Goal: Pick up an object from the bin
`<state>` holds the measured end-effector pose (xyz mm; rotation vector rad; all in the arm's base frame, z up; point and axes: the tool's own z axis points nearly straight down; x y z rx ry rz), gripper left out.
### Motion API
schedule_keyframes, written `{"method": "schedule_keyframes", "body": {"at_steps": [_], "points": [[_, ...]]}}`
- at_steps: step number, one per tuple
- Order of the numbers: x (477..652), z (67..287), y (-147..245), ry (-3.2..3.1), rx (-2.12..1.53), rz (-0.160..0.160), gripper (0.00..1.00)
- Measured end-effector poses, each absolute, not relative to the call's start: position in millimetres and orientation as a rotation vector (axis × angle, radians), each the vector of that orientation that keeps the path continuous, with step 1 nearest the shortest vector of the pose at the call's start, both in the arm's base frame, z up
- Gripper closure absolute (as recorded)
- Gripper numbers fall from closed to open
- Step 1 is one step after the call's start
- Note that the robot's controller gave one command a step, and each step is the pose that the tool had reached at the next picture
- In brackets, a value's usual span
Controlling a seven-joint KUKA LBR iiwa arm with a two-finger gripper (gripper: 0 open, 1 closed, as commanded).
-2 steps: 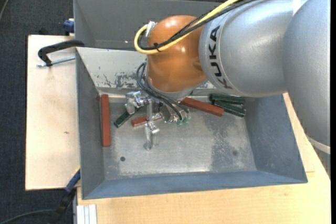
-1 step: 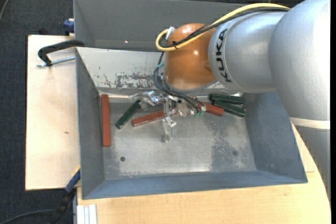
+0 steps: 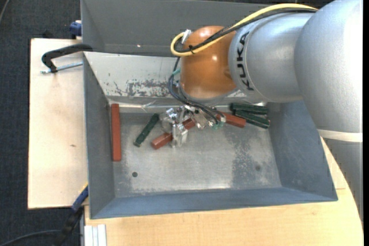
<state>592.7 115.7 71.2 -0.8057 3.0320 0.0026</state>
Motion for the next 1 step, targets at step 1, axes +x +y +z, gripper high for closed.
{"method": "schedule_keyframes", "body": {"at_steps": [1], "points": [[581.7,208.9,117.0,3.028,-0.811,0.002,1.00]]}}
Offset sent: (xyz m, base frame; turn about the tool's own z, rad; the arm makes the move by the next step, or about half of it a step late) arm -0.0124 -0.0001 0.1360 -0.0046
